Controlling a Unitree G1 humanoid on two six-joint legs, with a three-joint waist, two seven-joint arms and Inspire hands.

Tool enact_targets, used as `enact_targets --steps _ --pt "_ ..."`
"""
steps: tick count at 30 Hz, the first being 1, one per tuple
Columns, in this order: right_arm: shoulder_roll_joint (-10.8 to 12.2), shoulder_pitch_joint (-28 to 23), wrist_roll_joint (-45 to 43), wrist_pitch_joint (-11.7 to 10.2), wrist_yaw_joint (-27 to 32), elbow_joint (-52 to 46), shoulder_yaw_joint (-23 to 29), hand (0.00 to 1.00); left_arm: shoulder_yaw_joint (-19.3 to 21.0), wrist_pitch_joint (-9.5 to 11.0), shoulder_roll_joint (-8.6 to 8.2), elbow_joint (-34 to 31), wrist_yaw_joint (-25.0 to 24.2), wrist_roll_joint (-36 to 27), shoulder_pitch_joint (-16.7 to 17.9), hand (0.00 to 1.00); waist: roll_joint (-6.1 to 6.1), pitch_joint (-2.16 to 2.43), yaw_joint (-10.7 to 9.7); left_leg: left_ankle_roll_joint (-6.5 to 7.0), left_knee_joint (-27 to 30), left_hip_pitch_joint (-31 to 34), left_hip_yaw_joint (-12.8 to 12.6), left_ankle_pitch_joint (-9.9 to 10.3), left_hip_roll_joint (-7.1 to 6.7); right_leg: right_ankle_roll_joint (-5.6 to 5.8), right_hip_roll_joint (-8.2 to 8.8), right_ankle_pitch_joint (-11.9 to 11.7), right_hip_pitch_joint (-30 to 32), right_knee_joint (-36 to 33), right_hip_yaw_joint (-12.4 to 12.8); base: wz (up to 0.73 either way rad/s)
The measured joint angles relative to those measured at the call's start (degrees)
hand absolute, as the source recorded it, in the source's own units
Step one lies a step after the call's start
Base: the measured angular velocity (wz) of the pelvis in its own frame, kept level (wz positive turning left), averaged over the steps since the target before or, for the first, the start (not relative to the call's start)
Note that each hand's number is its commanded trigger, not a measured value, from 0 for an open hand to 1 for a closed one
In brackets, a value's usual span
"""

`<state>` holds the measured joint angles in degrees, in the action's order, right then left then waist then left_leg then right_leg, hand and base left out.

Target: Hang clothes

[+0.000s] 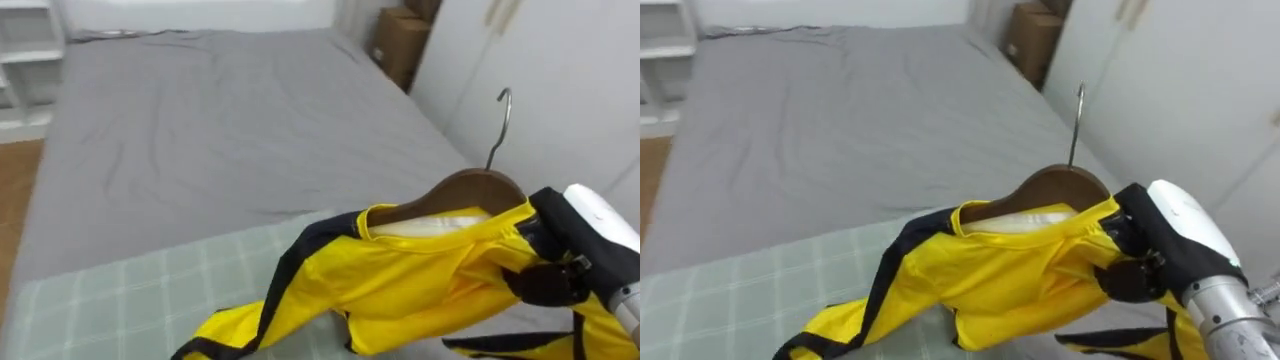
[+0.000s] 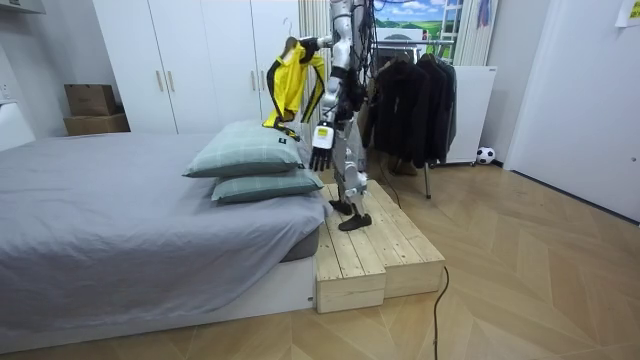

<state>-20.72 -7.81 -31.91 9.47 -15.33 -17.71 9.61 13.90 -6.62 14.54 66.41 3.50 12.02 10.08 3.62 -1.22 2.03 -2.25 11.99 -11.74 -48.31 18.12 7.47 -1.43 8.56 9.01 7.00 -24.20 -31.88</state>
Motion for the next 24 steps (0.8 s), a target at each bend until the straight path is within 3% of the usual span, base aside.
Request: enact_targets --steps 2,3,7,10,11,13,15,16,17,18,19,21,22,24 --pt "0.0 0.1 0.4 0.0 0.3 1.1 -0.3 1.00 -0.5 -0.5 0.77 0.0 0.2 -0.1 -0.2 0.00 0.75 0.50 0.6 -1.18 1.7 -1.2 -4.0 0.7 0.34 0.99 3.36 1.0 -0.5 -1.6 -0.9 -1.25" --pt "0.0 0.2 0.4 0.0 0.3 1.2 -0.6 1.00 -0.5 -1.4 0.77 0.0 0.6 -0.1 -0.5 0.00 1.37 0.54 0.1 -1.63 3.7 -1.5 -4.7 0.8 1.27 0.55 2.50 1.2 -0.4 -1.3 0.7 -0.94" --pt "0.0 0.4 1.4 0.0 0.8 1.3 -0.5 1.00 -0.6 -3.7 -0.11 0.0 0.9 -0.1 -0.4 0.00 0.90 0.33 -1.7 -1.84 9.9 -1.7 -3.8 0.7 4.85 -0.84 -0.74 1.3 -0.2 0.4 3.3 -0.60" --pt "0.0 2.2 2.5 0.0 0.8 1.3 -0.6 1.00 -0.9 -5.1 0.25 0.0 1.3 -0.1 -0.4 0.00 1.10 0.34 -2.5 -1.86 15.4 -1.0 -3.2 0.7 7.38 -2.48 -2.29 2.8 0.4 -0.3 3.7 -0.50" --pt "-0.2 3.4 2.6 0.0 0.8 1.3 -1.0 1.00 -1.4 -5.5 0.26 0.0 1.5 -0.1 -0.4 0.00 1.25 0.41 -2.6 -2.11 19.1 -0.3 -3.2 0.5 8.83 -3.14 -2.75 3.9 1.2 -1.5 4.7 -0.63" --pt "-0.2 5.1 2.8 -0.2 0.9 1.0 -1.8 1.00 -2.0 -6.3 0.31 -0.1 1.9 -0.1 -0.4 0.00 1.57 0.48 -2.8 -2.16 25.2 1.2 -2.1 -0.5 11.34 -4.20 -4.07 5.1 2.6 -3.2 7.0 -0.79" --pt "-0.3 6.1 2.8 -0.1 0.9 1.0 -4.2 1.00 -2.8 -7.2 0.29 -0.1 2.7 -0.1 0.8 0.00 2.32 0.52 -2.8 0.05 33.2 3.2 2.8 -5.1 13.90 -5.61 -6.37 5.5 1.9 -3.3 12.1 -1.09" --pt "-0.3 6.1 2.8 -0.1 0.9 1.0 -4.7 1.00 -2.8 -7.2 0.26 0.0 2.8 -0.1 1.1 0.00 2.73 0.44 -2.6 0.60 34.7 4.0 4.8 -6.6 13.92 -5.96 -6.89 5.5 1.5 -3.1 13.5 -1.12" --pt "-0.2 6.1 2.7 0.0 0.9 1.2 -5.3 1.00 -3.0 -7.3 0.10 0.3 3.3 -0.1 1.3 0.00 3.25 0.52 -2.4 0.22 36.5 6.0 9.7 -7.4 13.74 -6.54 -7.67 5.5 1.1 -2.8 15.6 -0.95" --pt "-0.2 6.2 2.1 0.1 1.5 1.9 -5.7 1.00 -3.7 -7.4 0.03 0.5 3.7 0.0 1.2 0.00 3.68 0.48 -2.8 -0.40 37.2 8.5 13.5 -6.9 13.22 -7.00 -8.57 5.3 1.1 -2.5 17.4 -0.90" --pt "-0.2 6.6 2.0 0.1 1.7 2.7 -6.1 1.00 -4.3 -7.5 -0.02 0.4 3.8 0.0 1.2 0.00 3.91 0.43 -2.5 -0.91 37.2 9.6 15.5 -6.5 12.56 -7.26 -8.82 5.2 1.1 -2.5 18.4 -0.91" --pt "-0.1 7.2 2.2 0.7 1.8 5.2 -6.8 1.00 -5.2 -8.8 -0.76 0.4 4.5 -0.1 1.2 0.00 4.31 0.37 -2.0 -1.40 33.3 12.7 21.9 -5.4 9.82 -7.62 -9.36 4.9 1.0 -2.5 22.0 -0.87" --pt "-0.1 7.2 2.3 0.7 1.8 5.6 -6.8 1.00 -5.3 -9.0 -1.00 0.4 4.7 -0.2 1.2 0.00 4.20 0.35 -2.0 -1.45 31.5 13.2 23.4 -5.4 9.30 -7.57 -9.50 4.9 0.9 -2.4 22.8 -0.70" --pt "0.0 7.2 2.4 0.7 1.8 5.9 -6.8 1.00 -5.5 -9.4 -1.72 0.4 5.1 -0.2 1.3 0.00 3.76 0.42 -1.5 -1.71 23.8 13.8 29.1 -5.2 6.10 -7.11 -10.80 5.1 0.9 -2.2 27.5 -0.73"
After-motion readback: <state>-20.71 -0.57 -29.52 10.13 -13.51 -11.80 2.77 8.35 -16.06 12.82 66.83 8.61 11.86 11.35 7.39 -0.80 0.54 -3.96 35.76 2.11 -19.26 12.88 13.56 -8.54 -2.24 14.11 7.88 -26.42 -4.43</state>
